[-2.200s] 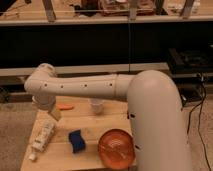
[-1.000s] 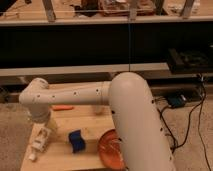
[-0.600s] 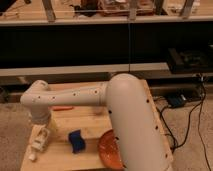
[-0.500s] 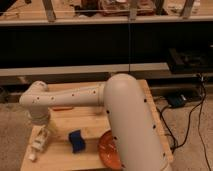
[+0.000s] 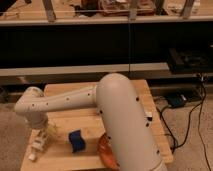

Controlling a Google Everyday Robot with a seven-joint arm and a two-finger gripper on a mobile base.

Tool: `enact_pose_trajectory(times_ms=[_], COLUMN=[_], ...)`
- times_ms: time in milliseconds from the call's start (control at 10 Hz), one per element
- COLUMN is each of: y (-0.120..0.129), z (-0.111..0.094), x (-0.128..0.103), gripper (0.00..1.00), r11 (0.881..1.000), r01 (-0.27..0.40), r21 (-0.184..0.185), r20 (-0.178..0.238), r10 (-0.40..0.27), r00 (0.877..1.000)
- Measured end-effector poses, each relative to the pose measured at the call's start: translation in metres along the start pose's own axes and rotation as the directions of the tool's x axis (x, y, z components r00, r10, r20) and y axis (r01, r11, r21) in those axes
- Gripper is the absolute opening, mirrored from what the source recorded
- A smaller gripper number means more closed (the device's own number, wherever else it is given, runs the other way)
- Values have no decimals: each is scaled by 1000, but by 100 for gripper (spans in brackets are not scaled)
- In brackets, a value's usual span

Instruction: Stand the bottle upright

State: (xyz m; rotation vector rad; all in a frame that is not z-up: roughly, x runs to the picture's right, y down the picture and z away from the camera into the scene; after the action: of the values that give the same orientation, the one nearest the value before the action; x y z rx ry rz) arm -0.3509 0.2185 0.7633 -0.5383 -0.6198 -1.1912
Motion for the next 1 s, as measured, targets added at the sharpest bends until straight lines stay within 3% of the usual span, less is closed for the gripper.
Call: enact_pose_trajectory(times_ms=[200, 700, 1000], y=[1, 3, 3], z=[2, 7, 11], x=[-3, -17, -24], gripper=[80, 80, 80], r11=[1000, 999, 1000], r01=[-6, -1, 1], r21=[-7, -35, -30], r20=[0, 62, 91], r10=[6, 3, 2], r00=[1000, 998, 996])
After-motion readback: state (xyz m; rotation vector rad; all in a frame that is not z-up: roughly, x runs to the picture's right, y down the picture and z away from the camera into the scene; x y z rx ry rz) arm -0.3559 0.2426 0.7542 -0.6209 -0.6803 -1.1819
